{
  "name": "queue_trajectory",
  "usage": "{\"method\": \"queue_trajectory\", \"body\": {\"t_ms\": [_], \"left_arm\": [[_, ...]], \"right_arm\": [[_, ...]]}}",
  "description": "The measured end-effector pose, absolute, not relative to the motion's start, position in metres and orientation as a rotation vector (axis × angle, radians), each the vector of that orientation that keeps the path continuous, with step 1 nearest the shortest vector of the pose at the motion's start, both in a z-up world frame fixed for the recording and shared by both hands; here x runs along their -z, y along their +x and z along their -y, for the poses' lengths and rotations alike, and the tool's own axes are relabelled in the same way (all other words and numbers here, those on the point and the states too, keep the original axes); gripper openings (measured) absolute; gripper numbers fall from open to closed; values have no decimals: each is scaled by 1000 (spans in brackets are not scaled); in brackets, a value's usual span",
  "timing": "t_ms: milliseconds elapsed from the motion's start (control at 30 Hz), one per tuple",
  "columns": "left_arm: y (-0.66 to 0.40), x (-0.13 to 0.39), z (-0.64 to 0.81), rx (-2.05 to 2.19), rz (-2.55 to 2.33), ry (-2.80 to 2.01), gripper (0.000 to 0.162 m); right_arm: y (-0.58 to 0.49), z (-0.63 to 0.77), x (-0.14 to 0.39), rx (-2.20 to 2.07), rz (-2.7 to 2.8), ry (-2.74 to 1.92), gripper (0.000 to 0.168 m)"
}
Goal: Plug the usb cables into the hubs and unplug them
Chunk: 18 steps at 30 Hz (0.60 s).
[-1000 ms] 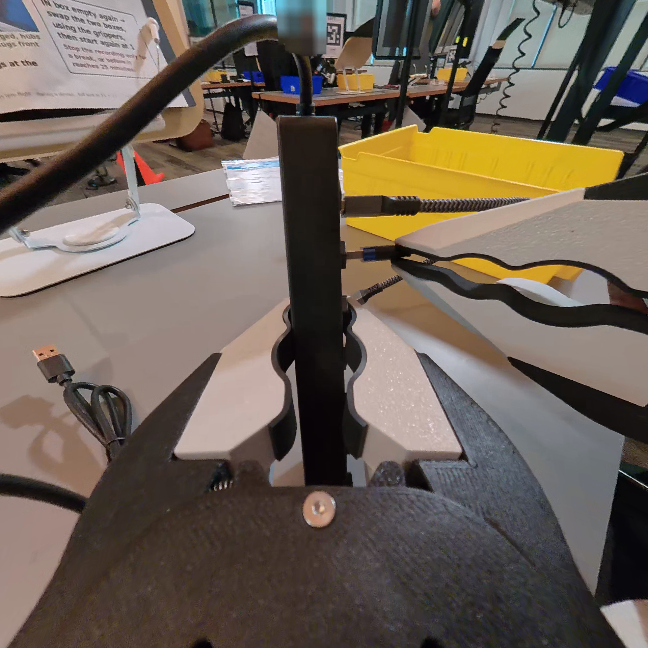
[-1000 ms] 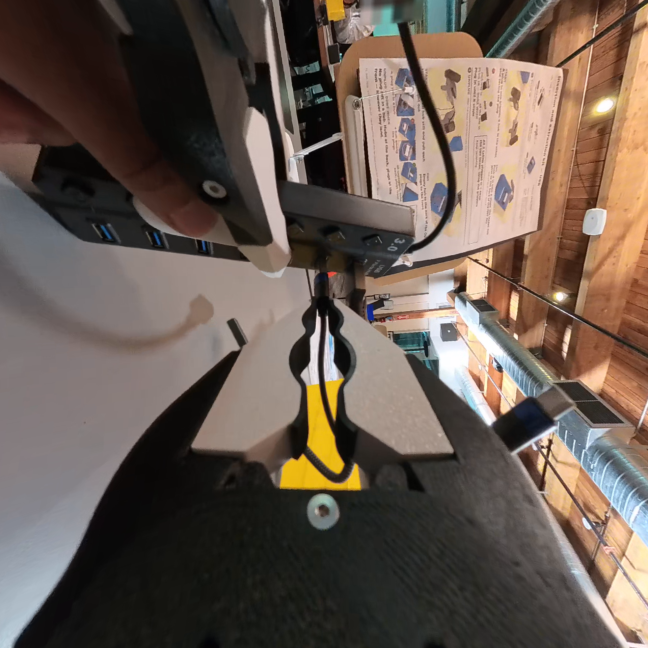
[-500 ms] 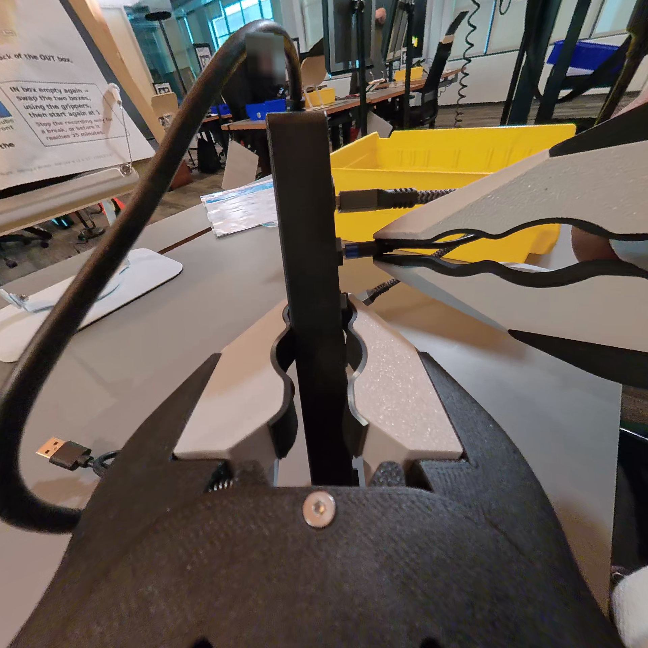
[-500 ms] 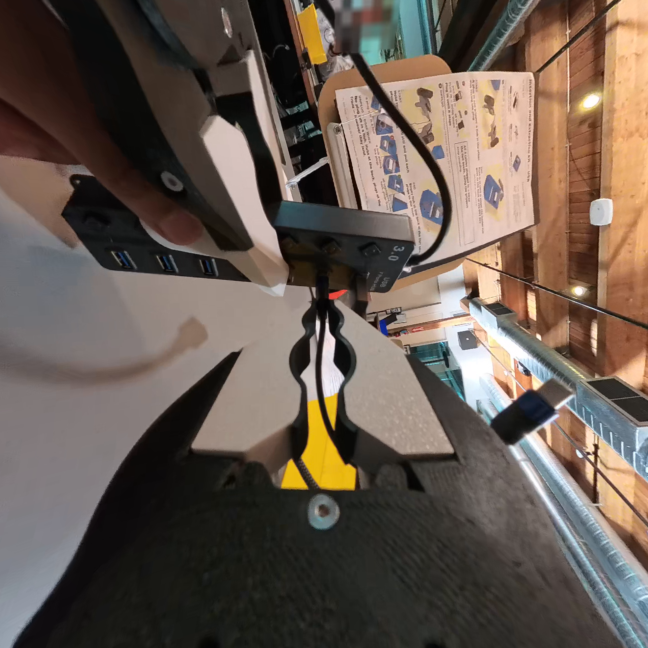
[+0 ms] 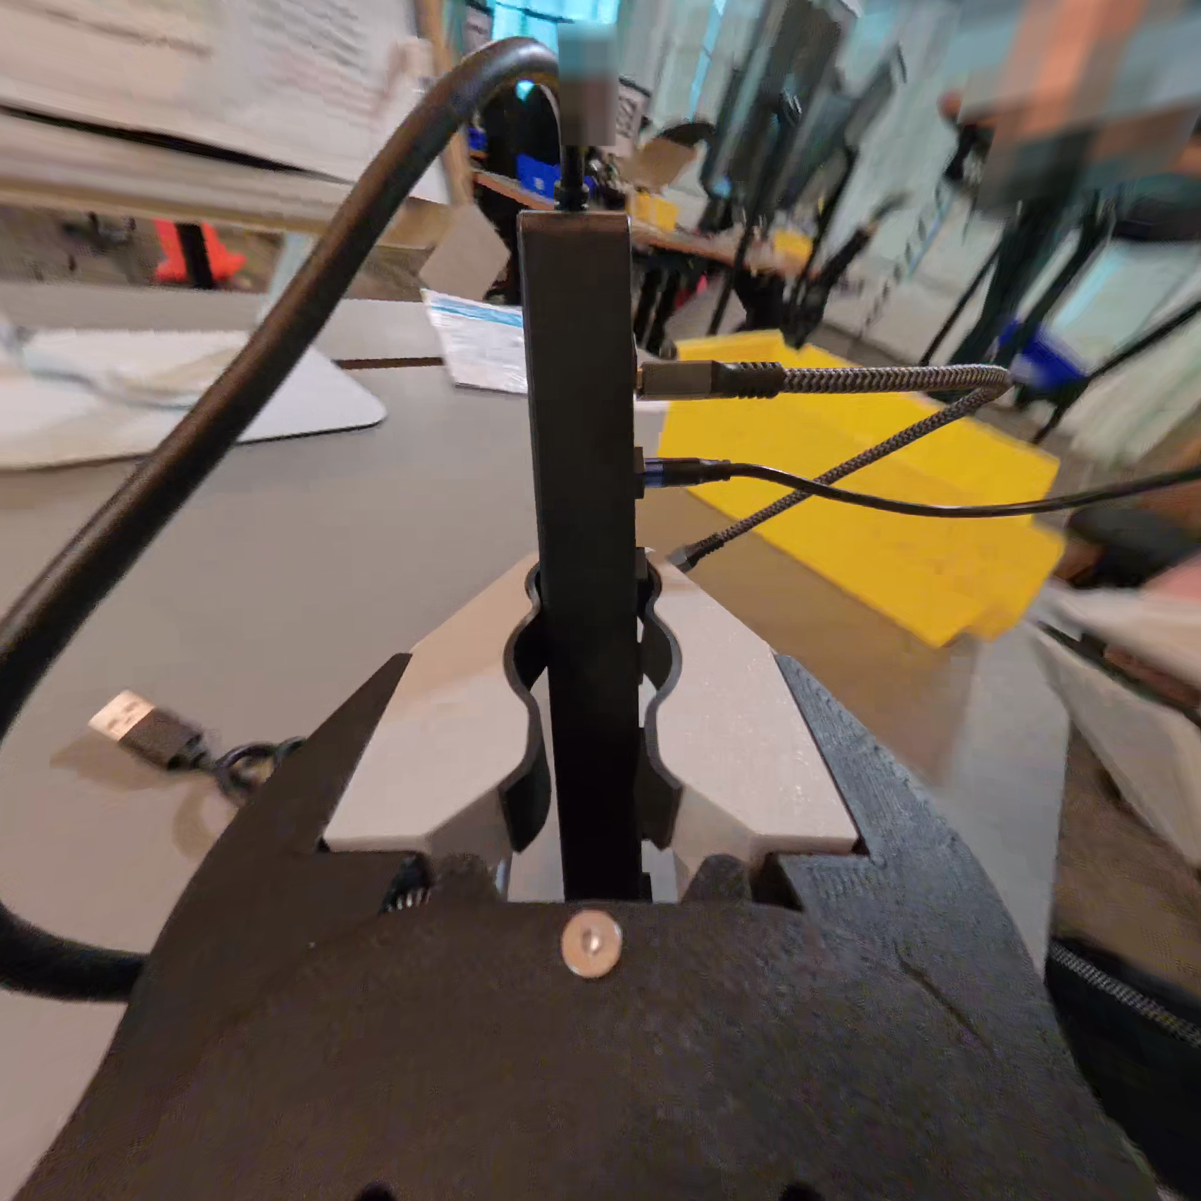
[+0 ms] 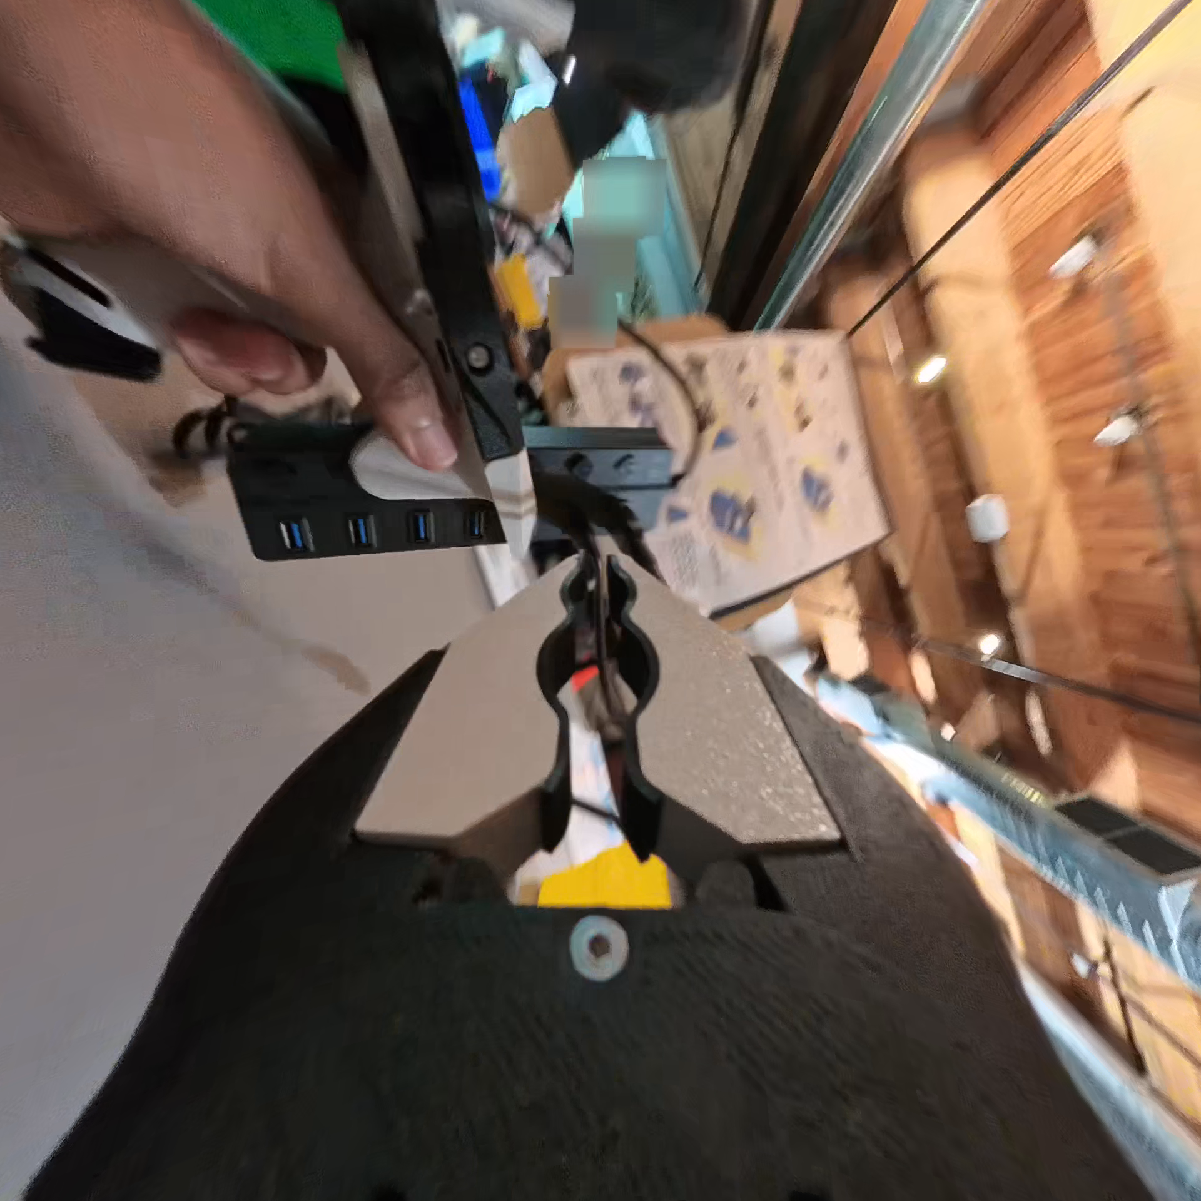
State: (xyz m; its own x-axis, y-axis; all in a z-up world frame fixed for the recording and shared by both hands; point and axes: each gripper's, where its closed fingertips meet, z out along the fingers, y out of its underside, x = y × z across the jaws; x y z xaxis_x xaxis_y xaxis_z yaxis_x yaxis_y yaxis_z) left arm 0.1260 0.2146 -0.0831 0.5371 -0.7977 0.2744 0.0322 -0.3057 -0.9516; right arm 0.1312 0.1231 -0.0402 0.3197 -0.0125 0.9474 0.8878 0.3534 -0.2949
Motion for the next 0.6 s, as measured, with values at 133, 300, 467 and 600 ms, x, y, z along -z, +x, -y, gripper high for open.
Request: {"method": "queue_trajectory", "body": {"t_ms": [133, 300, 467, 600], "left_arm": [[72, 63, -264, 1276, -226, -1717, 21], [47, 37, -274, 1506, -92, -1646, 21], [80, 11, -237, 1855, -198, -1605, 21], [100, -12, -205, 2047, -236, -1549, 21]], "right_arm": [[130, -124, 56, 614, 1070, -1104, 0], [153, -150, 83, 142, 817, -1492, 12], [147, -155, 106, -458, 541, -1751, 52], [140, -152, 116, -664, 515, -1829, 61]]}}
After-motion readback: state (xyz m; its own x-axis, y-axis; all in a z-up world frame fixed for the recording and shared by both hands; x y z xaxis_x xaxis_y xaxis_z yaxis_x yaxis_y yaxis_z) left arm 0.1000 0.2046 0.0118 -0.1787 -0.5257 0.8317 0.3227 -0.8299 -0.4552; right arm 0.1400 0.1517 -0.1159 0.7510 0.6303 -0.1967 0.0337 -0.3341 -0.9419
